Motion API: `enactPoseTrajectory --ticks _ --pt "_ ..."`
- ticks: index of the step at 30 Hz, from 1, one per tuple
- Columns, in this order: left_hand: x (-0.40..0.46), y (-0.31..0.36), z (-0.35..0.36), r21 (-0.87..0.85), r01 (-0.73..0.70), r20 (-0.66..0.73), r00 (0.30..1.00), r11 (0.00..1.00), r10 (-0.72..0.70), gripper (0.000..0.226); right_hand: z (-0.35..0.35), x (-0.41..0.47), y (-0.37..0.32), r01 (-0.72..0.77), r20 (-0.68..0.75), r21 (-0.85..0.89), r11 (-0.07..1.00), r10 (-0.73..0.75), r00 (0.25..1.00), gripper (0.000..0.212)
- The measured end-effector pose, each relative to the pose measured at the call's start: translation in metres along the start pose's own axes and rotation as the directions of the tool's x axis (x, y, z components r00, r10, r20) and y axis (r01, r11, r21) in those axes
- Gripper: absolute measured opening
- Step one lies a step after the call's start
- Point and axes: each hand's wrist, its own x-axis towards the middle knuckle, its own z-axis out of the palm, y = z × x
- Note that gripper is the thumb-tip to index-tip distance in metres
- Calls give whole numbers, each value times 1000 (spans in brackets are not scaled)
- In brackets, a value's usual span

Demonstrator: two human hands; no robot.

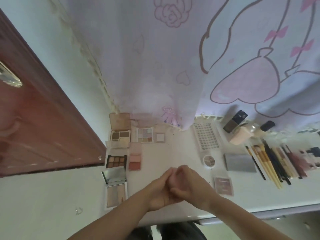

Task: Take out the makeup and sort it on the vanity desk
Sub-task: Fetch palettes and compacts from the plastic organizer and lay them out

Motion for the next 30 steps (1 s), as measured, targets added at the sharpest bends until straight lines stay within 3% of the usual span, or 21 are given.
enactPoseTrajectory --ticks 7,10,15,19,22,30 --pt "-17 6 -14 -197 -47 78 995 979 63 56 -14 18 -28 95 76 -29 995 -92 993 44" --pt "-19 9 -18 -307 -40 100 992 951 74 58 -30 31 -35 48 46 140 989 -54 997 32" --pt "-11 14 -23 -445 -65 11 997 893 78 68 -55 73 -29 -130 178 476 870 50 983 26" --pt "2 18 -24 -531 -209 -230 968 821 97 52 -46 120 -20 -145 177 346 927 87 980 10" --pt "4 20 -28 -590 -320 -385 919 741 91 46 -30 144 -23 -92 176 219 971 54 983 13" --pt "0 24 -26 -598 -439 -541 838 670 67 38 -11 173 -21 66 117 31 997 -69 991 15"
